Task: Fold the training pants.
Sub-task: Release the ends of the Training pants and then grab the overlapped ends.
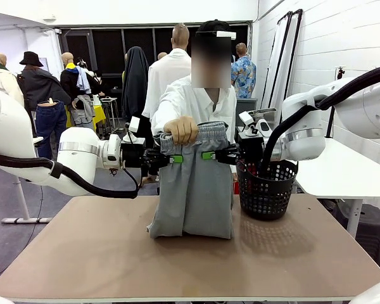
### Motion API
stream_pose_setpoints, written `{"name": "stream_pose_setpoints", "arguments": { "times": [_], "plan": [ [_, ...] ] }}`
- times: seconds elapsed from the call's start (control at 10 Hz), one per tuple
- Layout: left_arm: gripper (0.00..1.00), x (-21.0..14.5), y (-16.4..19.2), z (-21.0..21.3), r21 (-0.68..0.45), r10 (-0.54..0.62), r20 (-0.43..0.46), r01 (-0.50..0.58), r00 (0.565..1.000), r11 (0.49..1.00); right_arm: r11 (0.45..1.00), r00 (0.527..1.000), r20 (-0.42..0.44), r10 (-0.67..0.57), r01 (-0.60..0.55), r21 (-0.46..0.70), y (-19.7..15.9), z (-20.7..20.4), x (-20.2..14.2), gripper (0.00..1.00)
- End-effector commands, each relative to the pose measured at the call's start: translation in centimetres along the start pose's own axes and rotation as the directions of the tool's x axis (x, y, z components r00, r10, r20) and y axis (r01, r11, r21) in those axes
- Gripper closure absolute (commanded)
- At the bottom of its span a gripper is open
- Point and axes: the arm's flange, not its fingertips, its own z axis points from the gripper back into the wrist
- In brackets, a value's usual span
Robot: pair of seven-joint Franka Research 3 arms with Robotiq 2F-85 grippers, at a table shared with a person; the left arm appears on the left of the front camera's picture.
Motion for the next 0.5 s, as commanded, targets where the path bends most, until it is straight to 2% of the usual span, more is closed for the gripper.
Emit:
{"name": "stream_pose_setpoints", "arguments": {
  "times": [0.0, 0.4],
  "plan": [
    [1.00, 0.17, -0.07, -0.02, 0.006, 0.008, 0.016, -0.008, 1.000, 1.000, 1.000, 1.000, 0.001, 0.006, -0.006, 0.001, 0.08, -0.08, 0.12, 1.00],
    [1.00, 0.17, -0.07, -0.02, 0.006, 0.008, 0.016, -0.008, 1.000, 1.000, 1.000, 1.000, 0.001, 0.006, -0.006, 0.001, 0.08, -0.08, 0.12, 1.00]
  ]
}}
